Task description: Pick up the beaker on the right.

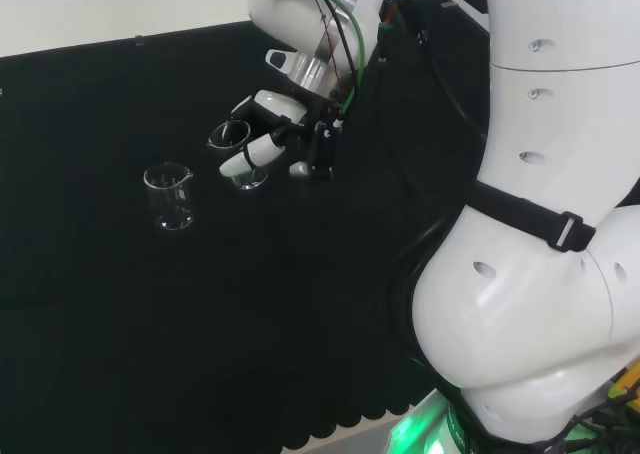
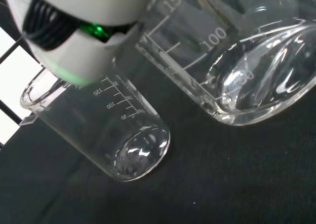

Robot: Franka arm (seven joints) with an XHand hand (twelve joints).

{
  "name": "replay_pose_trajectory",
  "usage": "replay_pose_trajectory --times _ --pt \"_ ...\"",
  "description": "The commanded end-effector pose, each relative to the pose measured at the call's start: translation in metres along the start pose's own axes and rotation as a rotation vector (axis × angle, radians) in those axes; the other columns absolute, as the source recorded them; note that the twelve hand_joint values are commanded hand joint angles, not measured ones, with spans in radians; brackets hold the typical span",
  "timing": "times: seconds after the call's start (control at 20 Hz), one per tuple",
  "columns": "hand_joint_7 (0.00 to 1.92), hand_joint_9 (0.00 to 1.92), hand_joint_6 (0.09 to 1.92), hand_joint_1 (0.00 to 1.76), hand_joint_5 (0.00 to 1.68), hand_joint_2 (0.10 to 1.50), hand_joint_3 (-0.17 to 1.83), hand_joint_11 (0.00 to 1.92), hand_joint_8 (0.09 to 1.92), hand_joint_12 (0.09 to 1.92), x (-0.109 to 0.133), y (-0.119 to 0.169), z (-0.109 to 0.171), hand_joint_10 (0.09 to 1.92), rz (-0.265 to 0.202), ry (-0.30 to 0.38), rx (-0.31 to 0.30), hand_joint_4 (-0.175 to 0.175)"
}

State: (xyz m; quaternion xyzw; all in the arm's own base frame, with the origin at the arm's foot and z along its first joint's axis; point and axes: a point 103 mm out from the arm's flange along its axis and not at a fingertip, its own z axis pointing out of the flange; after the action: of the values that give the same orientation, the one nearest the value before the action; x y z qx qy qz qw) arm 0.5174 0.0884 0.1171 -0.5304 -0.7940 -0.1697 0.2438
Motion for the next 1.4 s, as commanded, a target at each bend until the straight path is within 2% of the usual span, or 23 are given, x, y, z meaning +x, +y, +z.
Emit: replay_pose_trajectory --times 0.05,0.6,0.85,1.4 --pt "1.36 1.27 0.6 1.43 1.26 0.69 0.55 1.27 0.6 0.73 0.005 -0.001 0.0 0.58 0.0 -0.015 0.009 -0.175" --pt "1.36 1.28 0.59 1.43 1.27 0.68 0.57 1.27 0.6 0.73 0.014 -0.003 -0.004 0.58 -0.005 -0.04 0.025 -0.175" --pt "1.36 1.28 0.59 1.43 1.27 0.67 0.57 1.27 0.6 0.73 0.021 -0.001 -0.005 0.58 -0.021 -0.088 0.052 -0.175" --pt "1.36 1.28 0.59 1.43 1.27 0.66 0.58 1.28 0.6 0.73 0.026 -0.005 -0.025 0.58 -0.006 -0.096 0.046 -0.175"
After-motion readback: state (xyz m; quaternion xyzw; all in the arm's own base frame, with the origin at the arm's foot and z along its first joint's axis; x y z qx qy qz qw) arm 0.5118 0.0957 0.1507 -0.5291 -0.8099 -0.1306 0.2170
